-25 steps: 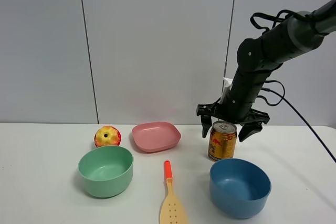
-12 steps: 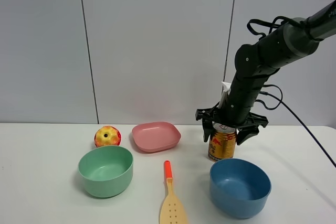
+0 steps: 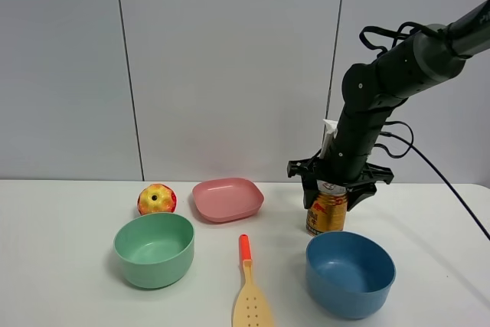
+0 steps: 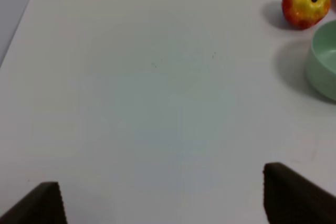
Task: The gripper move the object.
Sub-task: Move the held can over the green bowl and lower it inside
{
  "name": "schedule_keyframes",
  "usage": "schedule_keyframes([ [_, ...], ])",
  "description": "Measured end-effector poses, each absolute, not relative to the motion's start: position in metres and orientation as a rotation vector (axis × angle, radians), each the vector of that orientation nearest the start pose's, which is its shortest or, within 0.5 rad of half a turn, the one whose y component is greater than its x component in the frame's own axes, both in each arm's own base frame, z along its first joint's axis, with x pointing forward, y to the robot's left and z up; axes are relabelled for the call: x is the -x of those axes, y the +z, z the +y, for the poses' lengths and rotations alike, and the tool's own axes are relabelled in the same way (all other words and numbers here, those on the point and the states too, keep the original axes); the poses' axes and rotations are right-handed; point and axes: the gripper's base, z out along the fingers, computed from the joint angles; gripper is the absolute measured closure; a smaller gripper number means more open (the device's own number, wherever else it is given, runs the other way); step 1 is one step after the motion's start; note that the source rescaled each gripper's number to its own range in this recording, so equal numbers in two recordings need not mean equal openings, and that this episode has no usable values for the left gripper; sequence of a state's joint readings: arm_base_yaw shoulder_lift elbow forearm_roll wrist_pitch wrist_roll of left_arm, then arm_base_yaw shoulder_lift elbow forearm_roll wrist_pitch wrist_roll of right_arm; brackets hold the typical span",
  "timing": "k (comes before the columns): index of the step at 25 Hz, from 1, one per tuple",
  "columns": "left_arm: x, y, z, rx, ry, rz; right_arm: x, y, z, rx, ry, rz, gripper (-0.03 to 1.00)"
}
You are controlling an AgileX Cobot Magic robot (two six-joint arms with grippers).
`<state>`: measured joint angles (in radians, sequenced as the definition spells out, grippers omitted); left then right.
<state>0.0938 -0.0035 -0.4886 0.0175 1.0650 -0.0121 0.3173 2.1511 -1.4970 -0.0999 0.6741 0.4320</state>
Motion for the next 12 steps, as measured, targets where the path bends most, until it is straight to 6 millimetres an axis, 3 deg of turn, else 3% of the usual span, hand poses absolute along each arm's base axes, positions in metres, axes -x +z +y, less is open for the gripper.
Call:
schedule_keyframes([
  [4, 0.004, 0.274, 0.001, 0.11, 0.072, 2.054, -0.413, 0.145, 0.129, 0.003, 0.024, 2.847, 0.96],
  [6, 0.004, 0.274, 0.001, 0.11, 0.072, 2.054, -0.409, 0.16, 0.127, 0.054, 0.012, 2.846, 0.97],
  [8, 0.004, 0.274, 0.001, 0.11, 0.072, 2.054, -0.405, 0.184, 0.125, 0.081, 0.021, 2.808, 0.97],
  [12, 0.004, 0.274, 0.001, 0.11, 0.072, 2.054, -0.393, 0.25, 0.123, 0.085, 0.076, 2.67, 0.97],
])
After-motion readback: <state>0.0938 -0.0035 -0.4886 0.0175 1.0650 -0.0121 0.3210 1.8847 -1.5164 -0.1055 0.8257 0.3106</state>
